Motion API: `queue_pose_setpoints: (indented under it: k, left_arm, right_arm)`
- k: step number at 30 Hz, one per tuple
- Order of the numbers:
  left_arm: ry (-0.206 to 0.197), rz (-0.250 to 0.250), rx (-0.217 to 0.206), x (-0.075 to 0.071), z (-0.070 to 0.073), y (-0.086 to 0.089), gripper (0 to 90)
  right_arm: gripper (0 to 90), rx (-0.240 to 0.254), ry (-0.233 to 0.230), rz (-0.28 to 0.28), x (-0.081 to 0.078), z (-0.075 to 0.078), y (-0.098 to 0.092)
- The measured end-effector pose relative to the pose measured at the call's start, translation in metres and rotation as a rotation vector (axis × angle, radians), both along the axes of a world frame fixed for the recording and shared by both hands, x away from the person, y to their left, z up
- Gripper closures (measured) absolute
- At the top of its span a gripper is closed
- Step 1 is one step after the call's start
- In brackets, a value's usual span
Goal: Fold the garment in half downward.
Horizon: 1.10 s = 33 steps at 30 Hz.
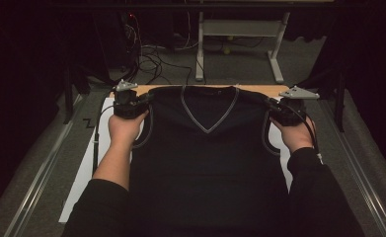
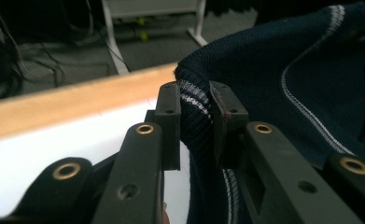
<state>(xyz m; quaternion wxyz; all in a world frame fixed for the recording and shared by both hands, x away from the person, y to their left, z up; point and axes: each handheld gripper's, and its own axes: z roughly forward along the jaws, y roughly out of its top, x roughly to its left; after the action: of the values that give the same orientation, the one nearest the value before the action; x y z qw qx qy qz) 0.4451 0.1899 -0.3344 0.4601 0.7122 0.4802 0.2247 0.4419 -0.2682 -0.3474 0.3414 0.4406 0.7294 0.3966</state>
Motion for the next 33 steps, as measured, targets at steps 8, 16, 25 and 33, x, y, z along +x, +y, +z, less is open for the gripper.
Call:
queue_pose_setpoints:
  k: [8, 16, 25, 33]
  left_arm:
    - [0.013, -0.018, 0.01, -0.004, -0.002, 0.0, 71.4]
    - [0.008, -0.089, 0.002, -0.029, -0.018, 0.003, 71.4]
    - [-0.019, -0.164, -0.047, -0.083, -0.031, 0.017, 71.3]
    - [-0.031, -0.238, -0.078, -0.142, -0.062, 0.026, 71.2]
  right_arm:
    - [78.6, -0.001, -0.007, 0.008, -0.003, 0.007, 0.003]
    - [78.6, 0.032, -0.022, 0.069, -0.03, -0.007, -0.003]
    - [78.6, 0.057, -0.063, 0.145, -0.074, -0.016, -0.013]
    - [78.6, 0.063, -0.083, 0.199, -0.127, -0.04, -0.022]
